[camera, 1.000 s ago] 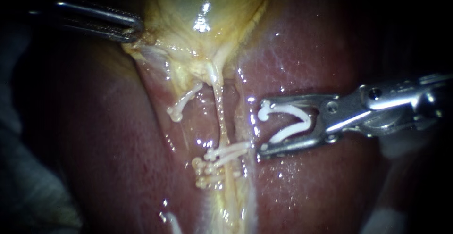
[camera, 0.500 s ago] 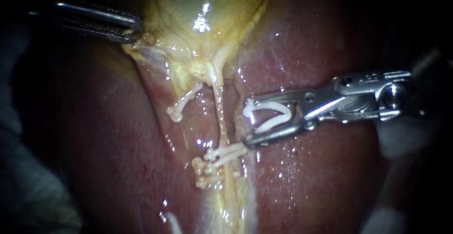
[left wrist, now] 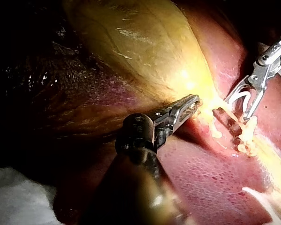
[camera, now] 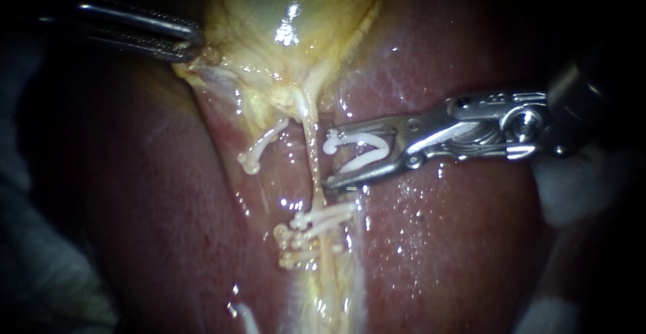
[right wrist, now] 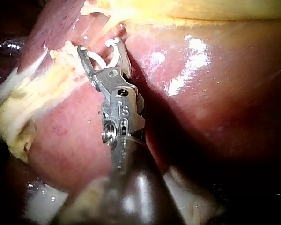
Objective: Clipping third clip right tube
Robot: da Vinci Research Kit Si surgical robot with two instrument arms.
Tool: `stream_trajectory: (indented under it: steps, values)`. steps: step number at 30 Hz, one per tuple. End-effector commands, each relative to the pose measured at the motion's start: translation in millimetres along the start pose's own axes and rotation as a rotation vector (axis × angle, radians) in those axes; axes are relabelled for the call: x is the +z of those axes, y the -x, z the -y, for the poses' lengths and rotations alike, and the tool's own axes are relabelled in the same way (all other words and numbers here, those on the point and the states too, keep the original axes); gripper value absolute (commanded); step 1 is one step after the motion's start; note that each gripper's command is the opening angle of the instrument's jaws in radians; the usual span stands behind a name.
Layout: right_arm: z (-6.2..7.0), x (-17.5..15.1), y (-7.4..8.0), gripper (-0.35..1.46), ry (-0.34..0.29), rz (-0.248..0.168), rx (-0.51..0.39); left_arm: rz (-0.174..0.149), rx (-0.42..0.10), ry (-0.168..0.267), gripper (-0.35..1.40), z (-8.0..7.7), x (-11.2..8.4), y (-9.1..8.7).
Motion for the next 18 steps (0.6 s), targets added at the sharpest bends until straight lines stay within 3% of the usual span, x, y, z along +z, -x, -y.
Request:
stream_trajectory:
  steps: [1,18]
  values:
    - [0.0,0.2,-0.1,0.47,0.0,-0.004,0.005,0.0,0.0,0.0,-0.35,0.0,0.0,0.0]
    - [-0.7,3.7,-1.9,0.47,-0.083,-0.114,0.096,0.0,0.0,-0.001,-0.35,0.0,0.0,0.0]
